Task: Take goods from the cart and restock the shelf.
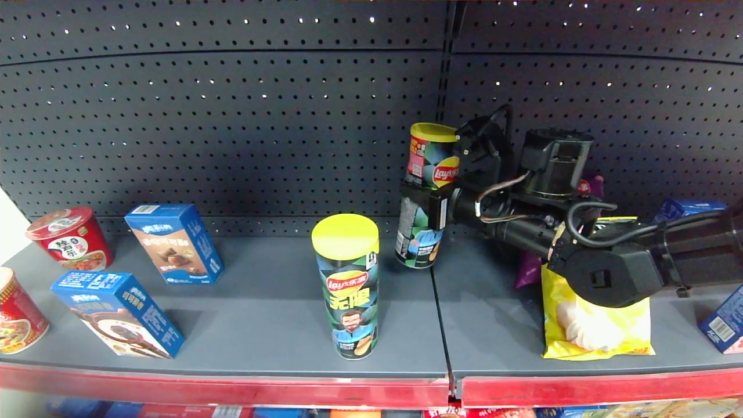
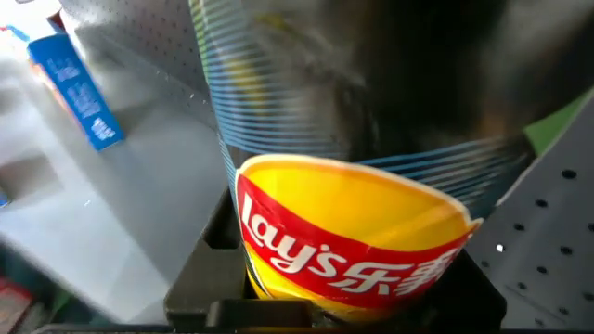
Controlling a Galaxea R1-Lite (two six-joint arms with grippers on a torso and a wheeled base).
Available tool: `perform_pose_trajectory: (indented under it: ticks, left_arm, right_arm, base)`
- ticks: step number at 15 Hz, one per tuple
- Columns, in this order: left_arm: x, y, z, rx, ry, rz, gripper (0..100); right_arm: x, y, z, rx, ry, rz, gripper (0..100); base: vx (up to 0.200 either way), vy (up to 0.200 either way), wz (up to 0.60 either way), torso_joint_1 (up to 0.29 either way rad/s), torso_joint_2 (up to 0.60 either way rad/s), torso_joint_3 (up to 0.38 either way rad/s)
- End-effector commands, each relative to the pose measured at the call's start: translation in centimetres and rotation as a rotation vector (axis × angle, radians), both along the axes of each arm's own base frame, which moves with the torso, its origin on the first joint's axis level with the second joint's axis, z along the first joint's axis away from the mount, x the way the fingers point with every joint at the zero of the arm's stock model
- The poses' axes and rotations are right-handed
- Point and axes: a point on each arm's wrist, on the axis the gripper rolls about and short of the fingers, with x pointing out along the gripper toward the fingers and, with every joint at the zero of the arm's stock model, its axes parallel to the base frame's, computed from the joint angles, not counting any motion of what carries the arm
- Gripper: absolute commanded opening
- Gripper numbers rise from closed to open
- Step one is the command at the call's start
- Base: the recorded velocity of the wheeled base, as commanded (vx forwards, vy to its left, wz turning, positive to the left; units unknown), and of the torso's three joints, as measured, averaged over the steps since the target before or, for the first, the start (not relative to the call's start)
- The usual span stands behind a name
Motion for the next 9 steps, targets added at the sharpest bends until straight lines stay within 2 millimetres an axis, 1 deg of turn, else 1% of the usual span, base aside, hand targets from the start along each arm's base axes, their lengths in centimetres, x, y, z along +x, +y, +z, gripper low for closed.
perform_pose_trajectory:
  ticks: [1,3,9]
  left_arm:
    - [0.0,0.0,0.0,0.000,0.002,0.000,100]
    - [0.0,0.0,0.0,0.000,0.002,0.000,100]
    - [0.0,0.0,0.0,0.000,0.002,0.000,100]
  right_arm:
    - [0.8,0.7,-1.5,-0.015,0.019,0.001,0]
    - [1.3,1.1,-2.4,-0.009,0.014,0.003,0]
    - [2.7,2.8,-3.8,-0.011,0.012,0.020,0]
  base:
    - [0.000,0.000,0.00,0.000,0.00,0.000]
    - [0.000,0.000,0.00,0.000,0.00,0.000]
    - [0.000,0.000,0.00,0.000,0.00,0.000]
